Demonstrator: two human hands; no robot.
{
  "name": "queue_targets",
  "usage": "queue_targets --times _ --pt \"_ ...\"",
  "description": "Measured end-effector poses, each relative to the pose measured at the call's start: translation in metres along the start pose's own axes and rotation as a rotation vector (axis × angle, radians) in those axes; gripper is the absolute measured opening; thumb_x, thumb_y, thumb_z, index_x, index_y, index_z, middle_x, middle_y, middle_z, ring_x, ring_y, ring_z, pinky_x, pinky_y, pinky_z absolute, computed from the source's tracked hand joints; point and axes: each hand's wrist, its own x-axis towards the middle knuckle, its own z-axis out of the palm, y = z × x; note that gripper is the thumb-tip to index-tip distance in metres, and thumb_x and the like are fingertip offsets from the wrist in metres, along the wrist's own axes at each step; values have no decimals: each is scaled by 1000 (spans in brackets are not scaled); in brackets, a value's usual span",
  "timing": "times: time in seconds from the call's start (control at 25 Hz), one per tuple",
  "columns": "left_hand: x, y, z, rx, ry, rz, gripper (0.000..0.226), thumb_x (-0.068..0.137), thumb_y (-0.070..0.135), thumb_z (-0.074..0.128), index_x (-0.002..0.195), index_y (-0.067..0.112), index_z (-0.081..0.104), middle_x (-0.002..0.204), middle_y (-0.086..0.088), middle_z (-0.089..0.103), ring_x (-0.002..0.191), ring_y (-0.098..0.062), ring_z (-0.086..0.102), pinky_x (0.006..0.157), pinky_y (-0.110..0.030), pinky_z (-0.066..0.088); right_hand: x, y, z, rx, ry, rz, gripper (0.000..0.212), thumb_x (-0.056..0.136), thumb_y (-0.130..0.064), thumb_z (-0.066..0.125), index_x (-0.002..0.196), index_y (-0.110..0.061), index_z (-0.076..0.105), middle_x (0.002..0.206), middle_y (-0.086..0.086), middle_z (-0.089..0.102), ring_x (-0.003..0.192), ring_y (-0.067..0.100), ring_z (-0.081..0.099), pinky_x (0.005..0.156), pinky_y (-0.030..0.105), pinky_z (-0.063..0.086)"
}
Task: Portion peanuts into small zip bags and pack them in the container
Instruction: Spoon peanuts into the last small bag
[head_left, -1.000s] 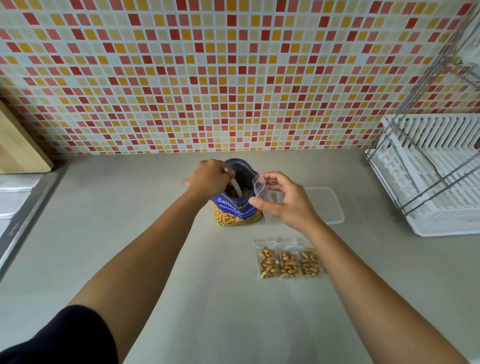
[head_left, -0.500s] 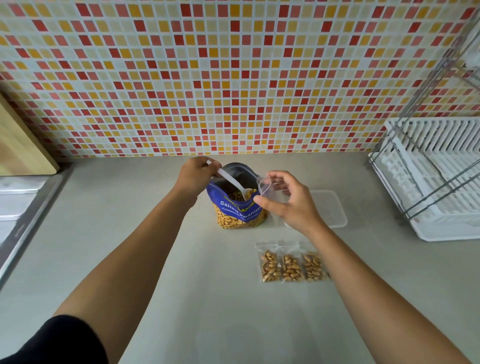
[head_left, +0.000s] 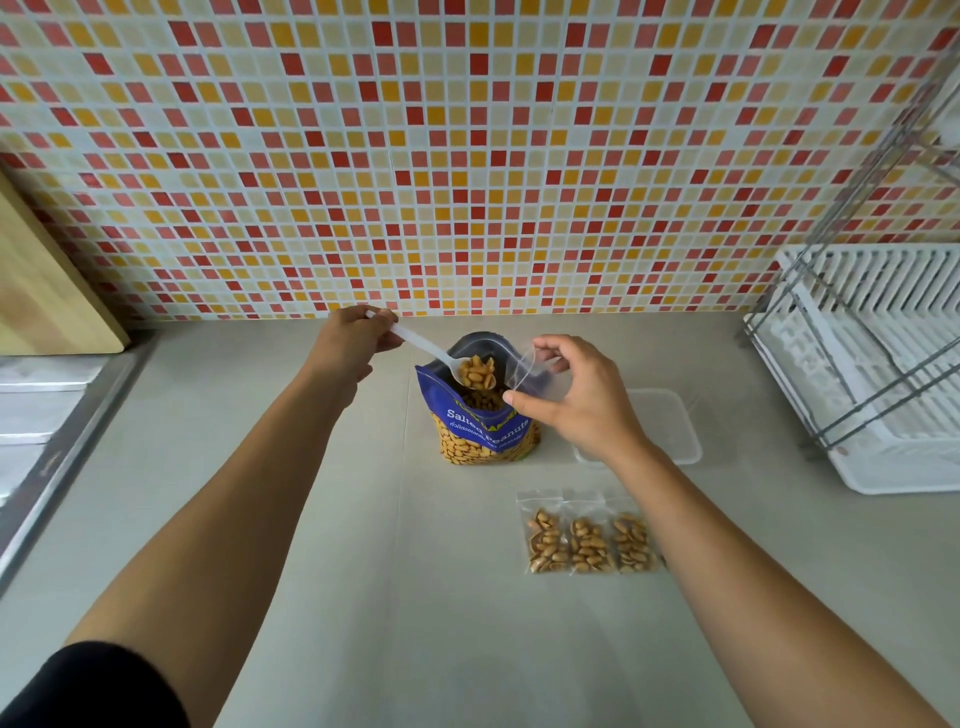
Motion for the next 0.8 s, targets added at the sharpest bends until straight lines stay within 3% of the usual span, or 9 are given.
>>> queue_targets --times 0.12,0.36,0.52,0.6,0.68,0.8 --pt "2 13 -10 -38 18 11 13 94 22 53 103 15 61 84 4 66 84 -8 66 90 -40 38 4 -5 2 -83 -2 -15 63 62 -45 81 114 -17 57 107 -5 61 89 9 55 77 21 43" --pt "-5 36 -13 -44 -15 52 7 93 19 53 95 17 60 85 4 68 84 -8 67 88 -39 40 12 -17 13 -158 17 -25 63 60 -51 79 110 -18 59 107 -3 64 94 14 58 79 29 50" --pt "-16 43 -6 37 -13 113 13 95 20 52 102 12 60 90 2 67 82 -9 65 73 -26 41 12 -23 20 -112 30 -32 60 61 -51 79 108 -19 58 105 -5 65 94 12 58 79 30 51" --pt "-24 49 -1 104 -21 203 14 95 19 51 100 10 61 90 1 65 77 -7 62 65 -19 41 10 -27 23 -66 36 -22 57 61 -50 79 105 -20 59 102 -8 64 92 8 57 77 23 48" --pt "-32 54 3 185 -41 345 19 95 17 51 100 5 64 91 -3 66 77 -9 62 67 -16 44 8 -31 25 -1 74 -4 52 61 -47 81 101 -21 59 95 -12 63 85 4 57 71 14 42" --pt "-46 64 5 364 -54 574 20 94 18 51 94 5 67 86 -5 69 67 -7 56 58 -15 40 7 -35 27 113 110 46 48 62 -45 81 99 -24 58 90 -14 61 81 7 61 69 18 47"
